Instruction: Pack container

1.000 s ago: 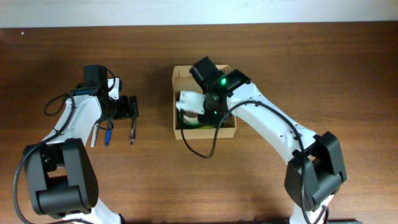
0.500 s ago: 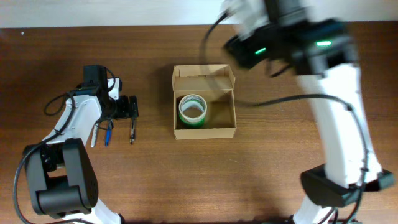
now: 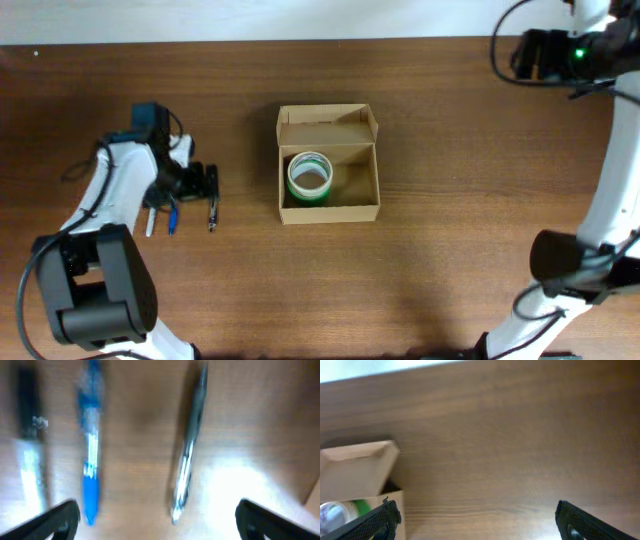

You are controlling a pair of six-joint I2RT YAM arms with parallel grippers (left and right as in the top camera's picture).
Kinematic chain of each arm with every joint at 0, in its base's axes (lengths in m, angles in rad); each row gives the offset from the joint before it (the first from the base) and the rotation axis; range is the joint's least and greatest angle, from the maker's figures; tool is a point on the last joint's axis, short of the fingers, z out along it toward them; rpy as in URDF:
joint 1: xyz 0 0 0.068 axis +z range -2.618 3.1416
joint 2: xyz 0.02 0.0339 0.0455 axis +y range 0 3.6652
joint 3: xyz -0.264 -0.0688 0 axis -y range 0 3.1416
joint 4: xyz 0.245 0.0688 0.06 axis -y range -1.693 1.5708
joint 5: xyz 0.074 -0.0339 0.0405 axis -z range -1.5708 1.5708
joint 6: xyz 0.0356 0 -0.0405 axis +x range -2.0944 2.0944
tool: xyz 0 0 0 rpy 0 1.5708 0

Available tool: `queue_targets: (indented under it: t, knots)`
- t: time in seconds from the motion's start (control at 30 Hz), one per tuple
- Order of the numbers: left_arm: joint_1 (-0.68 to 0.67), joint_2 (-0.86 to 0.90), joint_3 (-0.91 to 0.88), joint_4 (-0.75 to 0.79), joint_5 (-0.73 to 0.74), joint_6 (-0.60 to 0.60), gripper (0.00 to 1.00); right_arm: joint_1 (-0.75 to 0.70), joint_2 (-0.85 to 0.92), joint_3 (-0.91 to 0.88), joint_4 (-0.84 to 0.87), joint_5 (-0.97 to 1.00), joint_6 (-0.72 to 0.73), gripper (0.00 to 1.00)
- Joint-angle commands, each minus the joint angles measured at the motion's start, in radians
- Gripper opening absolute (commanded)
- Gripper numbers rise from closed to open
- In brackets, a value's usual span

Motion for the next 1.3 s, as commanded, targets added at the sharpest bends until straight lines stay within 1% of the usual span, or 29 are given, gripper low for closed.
queue_targets:
  t: [0.0, 0.17, 0.27, 0.37, 0.47, 0.57, 0.6, 0.63, 0.73, 0.77, 0.83, 0.87, 0.9, 0.93, 1.13, 1.27]
  knots:
    - [0.027, -0.002, 0.218, -0.110, -0.050, 0.027, 0.99, -0.042, 0.040, 0.005, -0.019, -0.006, 0.012, 0.99]
    - [0.032, -0.002, 0.541, -0.357, -0.126, 0.032, 0.99, -0.069, 0.082, 0.005, -0.022, -0.006, 0.012, 0.99]
    - [0.037, -0.007, 0.685, -0.444, -0.154, 0.031, 0.99, -0.071, 0.089, 0.005, -0.022, -0.006, 0.012, 0.99]
    - [0.053, -0.027, 0.732, -0.468, -0.156, 0.032, 0.99, -0.071, 0.089, 0.006, -0.021, -0.006, 0.012, 0.99]
    - [0.074, -0.035, 0.731, -0.484, -0.201, 0.077, 1.00, -0.071, 0.089, 0.005, -0.021, -0.006, 0.012, 0.99]
    - [0.100, -0.030, 0.714, -0.478, -0.235, 0.084, 0.98, -0.071, 0.089, 0.006, -0.021, -0.006, 0.012, 0.99]
    - [0.109, -0.026, 0.703, -0.472, -0.229, 0.113, 0.97, -0.071, 0.089, 0.006, -0.021, -0.006, 0.012, 0.99]
    - [0.116, -0.023, 0.691, -0.462, -0.225, 0.139, 0.94, -0.071, 0.089, 0.005, -0.021, -0.006, 0.012, 0.99]
    - [0.124, -0.007, 0.626, -0.422, -0.186, 0.214, 0.92, -0.071, 0.089, 0.006, -0.021, -0.006, 0.012, 0.99]
    - [0.124, 0.001, 0.597, -0.406, -0.183, 0.234, 0.90, -0.071, 0.089, 0.006, -0.021, -0.006, 0.012, 0.99]
    - [0.124, 0.014, 0.533, -0.372, -0.184, 0.257, 0.89, -0.071, 0.089, 0.006, -0.021, -0.006, 0.012, 0.99]
    - [0.124, 0.021, 0.500, -0.352, -0.185, 0.257, 0.89, -0.071, 0.089, 0.006, -0.021, -0.006, 0.012, 0.99]
    - [0.124, 0.027, 0.475, -0.336, -0.185, 0.257, 0.84, -0.071, 0.089, 0.006, -0.021, -0.006, 0.012, 0.99]
    - [0.126, 0.035, 0.449, -0.317, -0.192, 0.256, 0.83, -0.071, 0.089, 0.006, -0.021, -0.006, 0.012, 0.99]
    - [0.126, 0.095, 0.290, -0.211, -0.199, 0.248, 0.84, -0.071, 0.089, 0.006, -0.021, -0.006, 0.012, 0.99]
    - [0.126, 0.146, 0.187, -0.164, -0.203, 0.248, 0.82, -0.071, 0.089, 0.006, -0.021, -0.006, 0.012, 0.99]
